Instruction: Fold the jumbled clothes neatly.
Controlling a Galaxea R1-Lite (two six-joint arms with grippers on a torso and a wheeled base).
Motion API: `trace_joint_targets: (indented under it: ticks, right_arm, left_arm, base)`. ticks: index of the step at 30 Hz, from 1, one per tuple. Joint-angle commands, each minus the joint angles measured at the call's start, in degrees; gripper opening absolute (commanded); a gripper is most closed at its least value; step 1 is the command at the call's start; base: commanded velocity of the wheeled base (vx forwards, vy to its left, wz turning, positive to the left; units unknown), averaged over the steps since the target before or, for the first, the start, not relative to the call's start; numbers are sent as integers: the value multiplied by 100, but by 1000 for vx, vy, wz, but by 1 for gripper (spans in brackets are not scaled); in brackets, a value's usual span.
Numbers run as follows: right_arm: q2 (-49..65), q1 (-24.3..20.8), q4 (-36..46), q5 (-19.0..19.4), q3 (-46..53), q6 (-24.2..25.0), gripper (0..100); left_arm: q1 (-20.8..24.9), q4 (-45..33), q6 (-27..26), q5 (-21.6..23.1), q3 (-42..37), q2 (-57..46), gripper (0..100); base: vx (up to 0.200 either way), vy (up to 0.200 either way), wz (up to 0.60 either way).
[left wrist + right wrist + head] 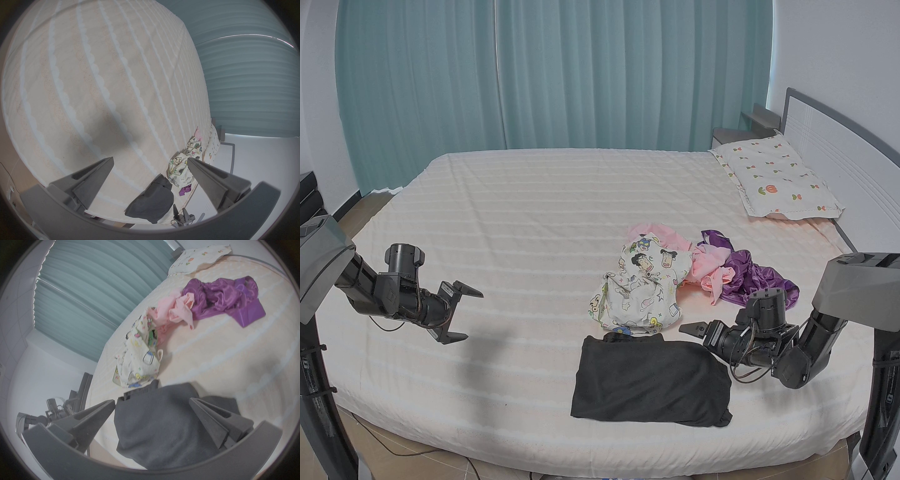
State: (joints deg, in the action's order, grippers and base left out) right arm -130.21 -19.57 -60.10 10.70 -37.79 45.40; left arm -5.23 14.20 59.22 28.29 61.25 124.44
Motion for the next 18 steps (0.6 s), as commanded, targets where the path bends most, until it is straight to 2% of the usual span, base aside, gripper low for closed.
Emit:
trace_joint_targets:
  ticks: [1, 13, 18]
  right_arm:
    - [-154, -47, 42, 11, 44, -22, 100]
    - [-734, 5, 60, -147, 53, -936, 100]
    - [-699, 32, -28, -183, 26, -954, 100]
  left_arm:
    - [-4, 4, 2, 1, 1, 1, 100]
    - [-4, 4, 2, 1, -7, 10, 100]
    - [-4, 4, 2, 1, -7, 1, 100]
  base:
    - [0, 0, 0]
    - [0, 0, 0]
    - [0, 0, 0]
